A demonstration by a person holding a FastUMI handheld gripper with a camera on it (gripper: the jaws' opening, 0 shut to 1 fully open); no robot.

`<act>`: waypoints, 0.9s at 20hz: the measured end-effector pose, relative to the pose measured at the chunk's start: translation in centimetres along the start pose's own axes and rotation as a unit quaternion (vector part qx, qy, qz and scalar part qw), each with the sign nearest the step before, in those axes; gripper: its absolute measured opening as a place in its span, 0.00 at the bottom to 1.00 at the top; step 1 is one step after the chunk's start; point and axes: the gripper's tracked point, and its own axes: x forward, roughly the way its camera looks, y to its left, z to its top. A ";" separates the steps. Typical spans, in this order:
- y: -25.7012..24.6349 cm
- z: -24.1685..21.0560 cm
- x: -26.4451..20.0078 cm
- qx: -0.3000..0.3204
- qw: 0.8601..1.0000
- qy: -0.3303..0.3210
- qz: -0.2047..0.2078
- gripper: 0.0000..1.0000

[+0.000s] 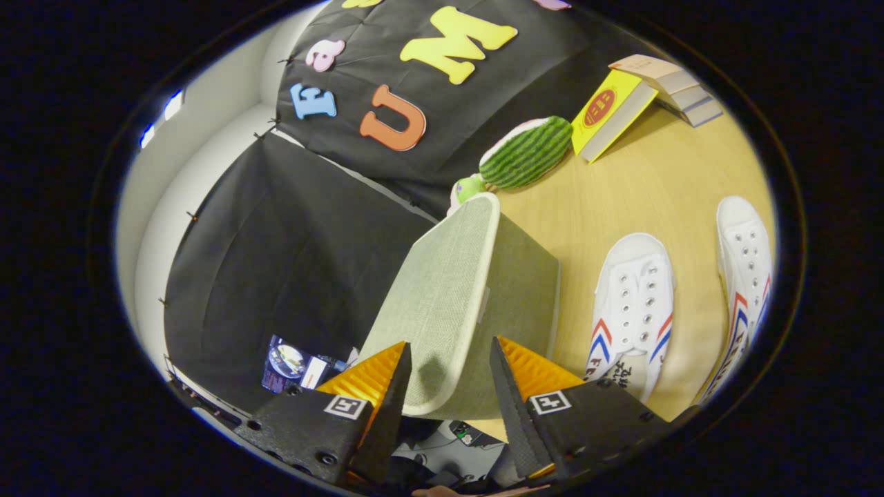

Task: Open the storage box then place both shoes into the box .Put the left shoe in first, then the right shoe, with the right side of both shoes facing outward in a uniform manner.

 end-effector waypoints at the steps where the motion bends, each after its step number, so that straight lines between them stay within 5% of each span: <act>1: 0.2 0.0 0.1 0.011 1.000 0.001 0.008 0.58; 7: 2.8 1.5 -0.7 0.016 1.000 -0.022 0.015 0.07; 18: 18.2 4.0 1.4 -0.143 0.989 -0.021 0.028 0.06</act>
